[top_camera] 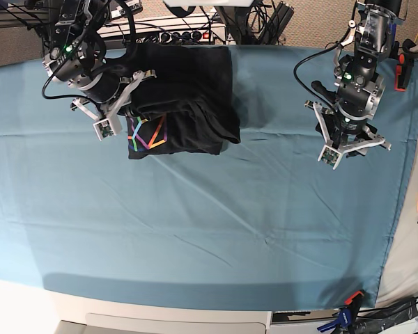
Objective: Fold the T-shirt properly
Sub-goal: 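Lift and fold the grasped end over the shirt with the right gripper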
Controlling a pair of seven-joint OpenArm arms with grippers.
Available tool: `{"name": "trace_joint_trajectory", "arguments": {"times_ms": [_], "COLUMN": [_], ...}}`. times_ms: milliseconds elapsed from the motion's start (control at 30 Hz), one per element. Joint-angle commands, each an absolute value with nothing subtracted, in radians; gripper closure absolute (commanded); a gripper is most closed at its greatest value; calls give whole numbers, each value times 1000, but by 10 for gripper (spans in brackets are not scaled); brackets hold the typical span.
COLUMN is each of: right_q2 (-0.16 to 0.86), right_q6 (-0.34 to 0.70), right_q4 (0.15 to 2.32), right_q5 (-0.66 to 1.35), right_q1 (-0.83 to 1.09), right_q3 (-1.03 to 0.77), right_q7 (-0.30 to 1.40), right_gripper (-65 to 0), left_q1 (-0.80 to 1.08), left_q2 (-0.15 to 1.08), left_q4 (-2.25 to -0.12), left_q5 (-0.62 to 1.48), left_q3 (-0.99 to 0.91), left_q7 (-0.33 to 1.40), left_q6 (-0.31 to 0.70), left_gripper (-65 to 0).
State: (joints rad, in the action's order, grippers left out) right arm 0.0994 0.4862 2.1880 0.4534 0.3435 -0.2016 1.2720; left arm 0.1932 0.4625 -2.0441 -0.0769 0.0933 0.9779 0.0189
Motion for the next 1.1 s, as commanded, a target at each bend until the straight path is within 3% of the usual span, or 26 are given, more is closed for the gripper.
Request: {"name": "trace_joint_trajectory", "arguments": {"times_ms": [0, 133, 533, 700, 833, 1067], "right_q2": [105, 105, 116, 116, 116, 113], "right_q6": [486, 505, 691, 698, 698, 649], "right_q4": [2208, 2208, 2208, 2208, 2241, 2356], "right_q5": [463, 481, 837, 962, 928, 635], "right_q1": [341, 358, 452, 450, 439, 443], "right_q3": [-204, -204, -125, -39, -54, -257], "right_q7": [1259, 1285, 1396, 1396, 1396, 1309], "right_gripper": [0, 0, 0, 0, 0, 0], "left_q1": [183, 183, 182, 183, 183, 183], "left_q2": [471, 471, 471, 471, 471, 471], "left_q4": [-2062, -2062, -2062, -2062, -2062, -2062], "left_q5": [-84, -84, -84, -84, -84, -84], "left_q3": [88, 88, 88, 88, 88, 88], "left_q7": [960, 960, 951, 950, 950, 950], "left_q6": [11, 11, 11, 11, 11, 11], "left_gripper": [-234, -234, -234, -234, -234, -234]}}
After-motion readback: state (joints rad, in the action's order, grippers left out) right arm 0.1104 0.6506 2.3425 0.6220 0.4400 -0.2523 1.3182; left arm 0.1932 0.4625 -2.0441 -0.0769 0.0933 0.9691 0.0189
